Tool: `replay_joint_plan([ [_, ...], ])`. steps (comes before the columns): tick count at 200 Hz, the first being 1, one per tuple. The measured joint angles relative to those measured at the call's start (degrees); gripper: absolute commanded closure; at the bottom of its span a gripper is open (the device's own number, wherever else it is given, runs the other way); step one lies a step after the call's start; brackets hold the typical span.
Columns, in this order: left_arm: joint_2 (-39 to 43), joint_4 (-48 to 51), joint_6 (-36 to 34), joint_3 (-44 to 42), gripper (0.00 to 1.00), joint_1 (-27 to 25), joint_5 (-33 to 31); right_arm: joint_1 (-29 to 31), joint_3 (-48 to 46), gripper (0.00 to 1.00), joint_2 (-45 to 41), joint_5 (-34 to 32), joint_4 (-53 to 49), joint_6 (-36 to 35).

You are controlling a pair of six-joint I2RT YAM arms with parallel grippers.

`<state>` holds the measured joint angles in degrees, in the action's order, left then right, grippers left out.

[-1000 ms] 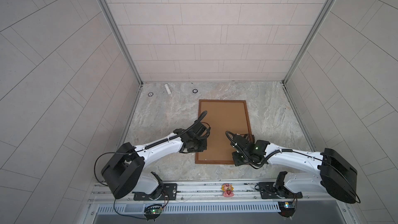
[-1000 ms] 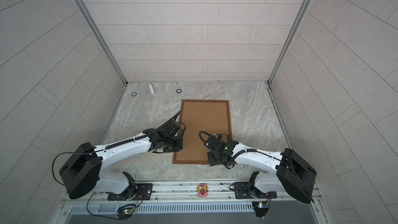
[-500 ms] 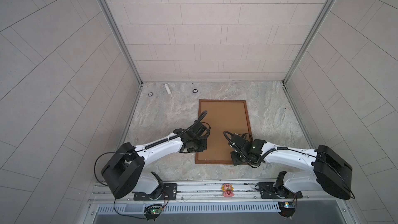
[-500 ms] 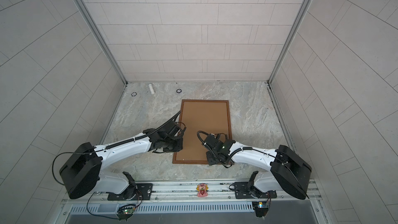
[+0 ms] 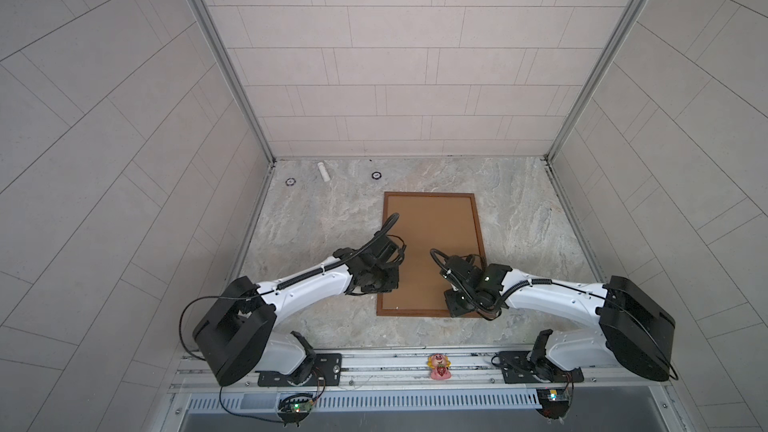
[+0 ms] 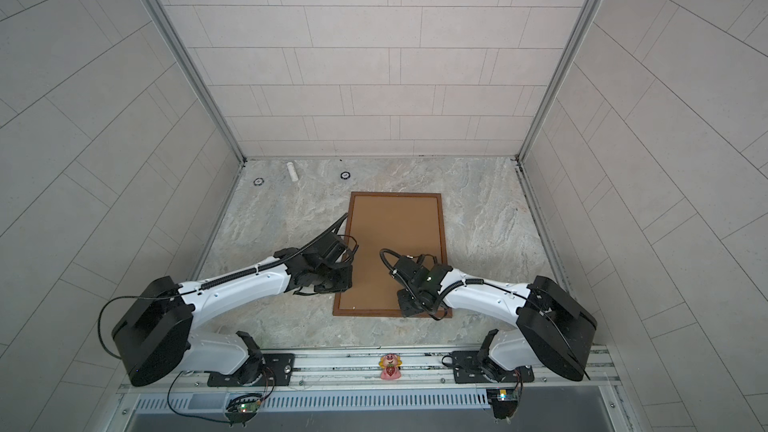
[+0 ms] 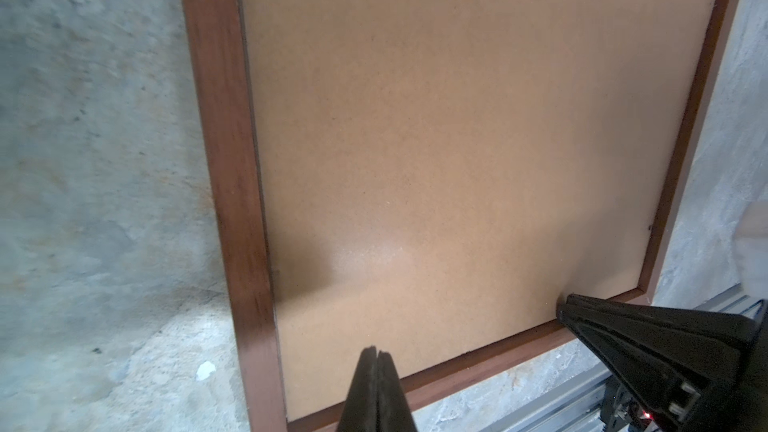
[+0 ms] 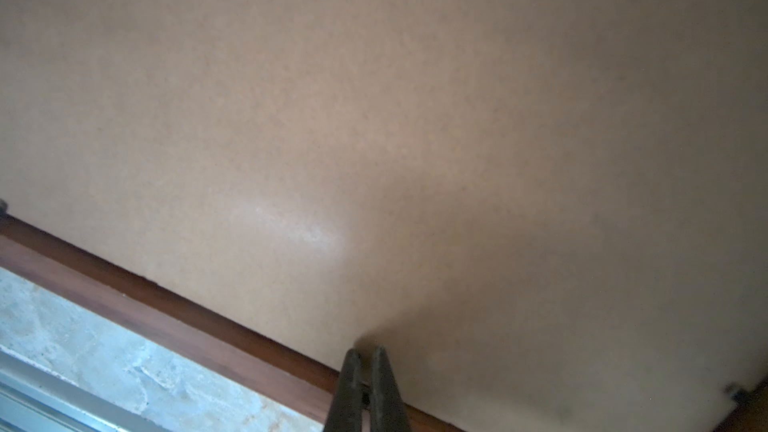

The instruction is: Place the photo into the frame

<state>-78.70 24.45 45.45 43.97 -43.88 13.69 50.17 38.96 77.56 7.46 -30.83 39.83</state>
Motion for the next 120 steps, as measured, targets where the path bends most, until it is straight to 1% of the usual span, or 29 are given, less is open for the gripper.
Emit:
replay_joint_plan([
  [50, 0.98, 1.53, -0.42, 1.16, 0.97, 0.42, -0.94, -0.15, 4.44, 1.00, -2.95, -0.31, -4.66, -1.68],
  [120, 0.94, 2.58, -0.81, 1.40, 0.96, 2.69, -1.03, -0.26, 2.95, 1.00, -1.16, 0.37, -5.22, -2.32],
])
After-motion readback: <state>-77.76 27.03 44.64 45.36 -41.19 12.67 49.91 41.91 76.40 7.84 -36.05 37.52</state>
